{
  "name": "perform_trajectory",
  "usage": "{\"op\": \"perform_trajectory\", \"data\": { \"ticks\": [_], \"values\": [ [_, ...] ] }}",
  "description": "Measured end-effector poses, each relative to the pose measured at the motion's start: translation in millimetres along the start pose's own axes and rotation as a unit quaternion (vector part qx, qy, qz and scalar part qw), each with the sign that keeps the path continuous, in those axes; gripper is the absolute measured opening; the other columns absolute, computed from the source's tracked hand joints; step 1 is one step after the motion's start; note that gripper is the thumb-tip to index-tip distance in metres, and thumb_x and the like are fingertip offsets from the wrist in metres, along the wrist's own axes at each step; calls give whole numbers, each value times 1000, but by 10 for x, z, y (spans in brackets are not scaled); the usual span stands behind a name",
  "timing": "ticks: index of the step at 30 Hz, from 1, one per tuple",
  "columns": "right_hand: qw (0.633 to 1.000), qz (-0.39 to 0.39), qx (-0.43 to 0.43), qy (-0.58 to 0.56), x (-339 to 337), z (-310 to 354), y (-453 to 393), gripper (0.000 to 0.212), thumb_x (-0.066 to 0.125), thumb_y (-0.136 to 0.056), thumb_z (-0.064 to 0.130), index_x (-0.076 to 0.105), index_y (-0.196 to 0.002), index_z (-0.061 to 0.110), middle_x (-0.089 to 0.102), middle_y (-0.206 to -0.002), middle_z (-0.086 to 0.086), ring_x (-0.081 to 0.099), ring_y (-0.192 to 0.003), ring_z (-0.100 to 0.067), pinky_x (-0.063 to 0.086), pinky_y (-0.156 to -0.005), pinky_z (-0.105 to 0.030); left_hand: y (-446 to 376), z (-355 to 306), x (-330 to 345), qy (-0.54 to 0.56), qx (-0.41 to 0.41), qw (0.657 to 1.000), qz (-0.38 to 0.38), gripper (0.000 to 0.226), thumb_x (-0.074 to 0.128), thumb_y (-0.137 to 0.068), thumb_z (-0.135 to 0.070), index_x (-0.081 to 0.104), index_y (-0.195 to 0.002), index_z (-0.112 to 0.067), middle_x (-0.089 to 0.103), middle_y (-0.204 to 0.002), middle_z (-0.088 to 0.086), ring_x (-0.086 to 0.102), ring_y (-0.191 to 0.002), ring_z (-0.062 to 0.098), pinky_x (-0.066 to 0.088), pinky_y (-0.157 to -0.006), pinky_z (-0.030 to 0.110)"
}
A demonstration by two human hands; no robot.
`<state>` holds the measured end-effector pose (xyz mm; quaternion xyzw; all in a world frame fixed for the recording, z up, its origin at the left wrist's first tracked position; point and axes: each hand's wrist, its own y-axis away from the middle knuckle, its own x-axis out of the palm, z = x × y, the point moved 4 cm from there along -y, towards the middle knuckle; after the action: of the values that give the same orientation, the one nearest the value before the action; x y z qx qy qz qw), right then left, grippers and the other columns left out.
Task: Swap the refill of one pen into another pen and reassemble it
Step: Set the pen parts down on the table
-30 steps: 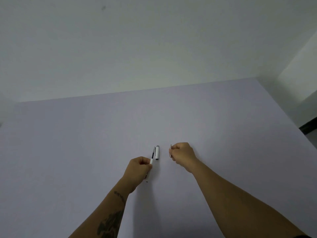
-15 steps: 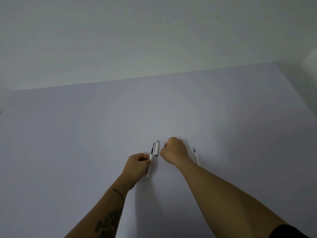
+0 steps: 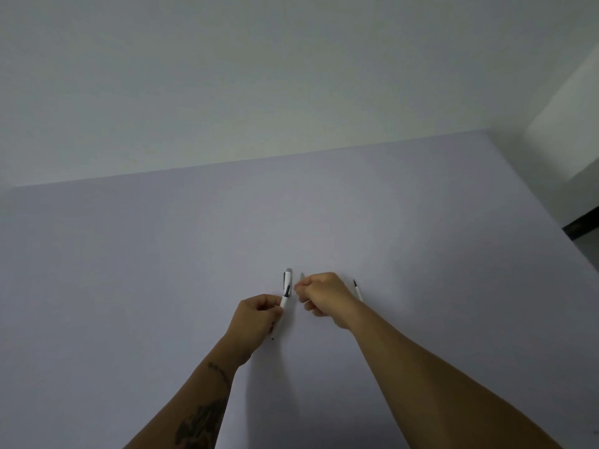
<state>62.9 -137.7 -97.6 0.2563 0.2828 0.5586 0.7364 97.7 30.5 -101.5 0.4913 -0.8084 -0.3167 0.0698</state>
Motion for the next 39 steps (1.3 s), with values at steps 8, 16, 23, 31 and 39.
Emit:
{"op": "perform_trajectory", "data": {
  "ticks": [8, 16, 23, 31, 39],
  "values": [
    [995, -54, -4, -85, 46, -66, 153, 17, 60, -90, 9, 69, -76, 11, 69, -75, -5, 58, -59, -13, 47, -55, -24, 84, -108, 62, -66, 38, 997, 13, 20, 62, -86, -9, 75, -79, -22, 68, -78, 1, 58, -69, 16, 50, -61, 27],
    [978, -194, -36, -68, -333, 17, 74, 17, 51, -85, 9, 62, -73, 11, 74, -73, -11, 64, -60, -18, 48, -60, -31, 66, -144, 33, -80, 25, 996, -8, 13, 61, -85, -11, 71, -80, -18, 63, -75, 0, 54, -63, 15, 46, -49, 23],
    [958, -166, -52, 230, -117, -88, 49, 15, 55, -72, 5, 68, -78, 1, 61, -69, -8, 57, -60, -26, 40, -52, -26, 44, -49, -8, -91, 25, 995, -17, 14, 59, -89, -14, 70, -84, -20, 65, -81, 2, 56, -69, 17, 50, -51, 26],
    [933, -194, -53, 299, 18, -200, -11, 18, 58, -77, 11, 61, -95, 9, 65, -100, -11, 64, -90, -33, 43, -65, -30, 42, 68, -67, -103, 15, 994, -22, 17, 58, -89, -13, 69, -82, -24, 65, -81, -1, 56, -68, 14, 48, -50, 24],
    [934, -224, -77, 266, -206, -166, 84, 13, 60, -81, 14, 58, -94, 12, 63, -97, -7, 61, -85, -28, 44, -65, -28, 48, 63, -22, -117, 19, 993, -19, 14, 57, -90, -13, 70, -91, -19, 65, -86, 1, 57, -73, 14, 46, -50, 21]
  ]
}}
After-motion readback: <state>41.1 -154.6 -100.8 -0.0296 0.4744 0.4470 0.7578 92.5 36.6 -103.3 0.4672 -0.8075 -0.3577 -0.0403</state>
